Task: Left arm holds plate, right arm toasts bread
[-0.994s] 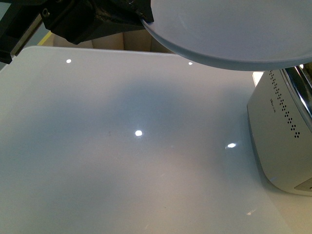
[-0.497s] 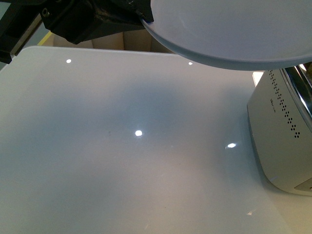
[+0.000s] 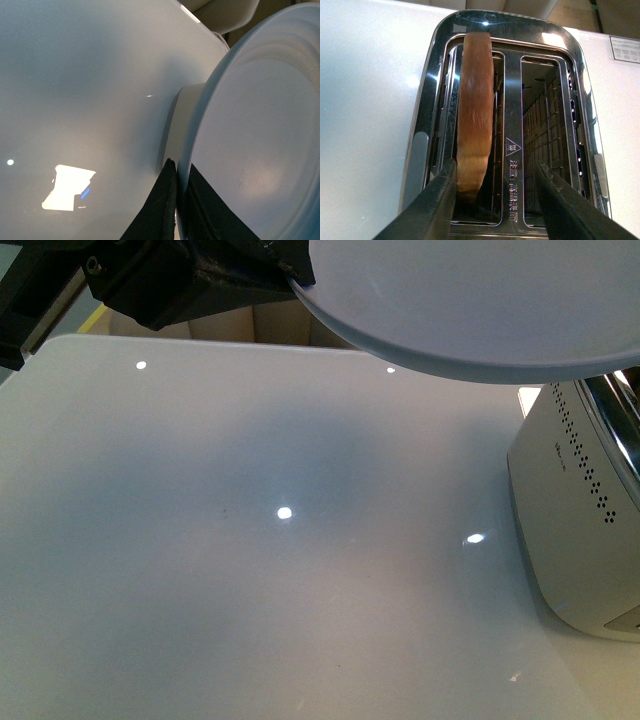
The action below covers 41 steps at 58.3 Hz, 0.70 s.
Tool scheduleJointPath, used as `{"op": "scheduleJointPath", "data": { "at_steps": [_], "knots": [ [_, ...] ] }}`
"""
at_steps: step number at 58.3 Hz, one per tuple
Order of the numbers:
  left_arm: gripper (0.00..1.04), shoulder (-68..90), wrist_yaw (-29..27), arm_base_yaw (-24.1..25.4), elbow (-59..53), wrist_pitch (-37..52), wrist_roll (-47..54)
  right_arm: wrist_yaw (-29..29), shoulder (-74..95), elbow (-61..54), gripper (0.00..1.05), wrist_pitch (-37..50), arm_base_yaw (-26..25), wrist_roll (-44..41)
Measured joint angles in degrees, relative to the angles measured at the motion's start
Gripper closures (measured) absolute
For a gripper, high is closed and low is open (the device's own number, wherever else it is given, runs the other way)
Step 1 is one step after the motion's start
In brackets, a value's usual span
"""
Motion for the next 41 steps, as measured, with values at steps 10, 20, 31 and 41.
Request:
{"op": "scheduleJointPath", "data": {
  "at_steps": [10,20,31,41],
  "knots": [
    [1.02,0.0,0.0,0.0,0.0,0.0,0.0,-0.5,-4.0,-0.9,0.34,-0.9,-0.3,0.9],
    [1.02,0.0,0.0,0.0,0.0,0.0,0.0,1.5,-11.3,-3.4,0.10,-0.3,-0.6,1.8],
    [1.02,0.0,0.0,0.0,0.0,0.0,0.0,3.9,-22.5,-7.7,0.09,-0.6,-1.3,1.7],
    [1.02,0.0,0.0,0.0,0.0,0.0,0.0,4.5,-29.9,-9.7,0.09,-1.7,-1.9,1.7]
  ]
}}
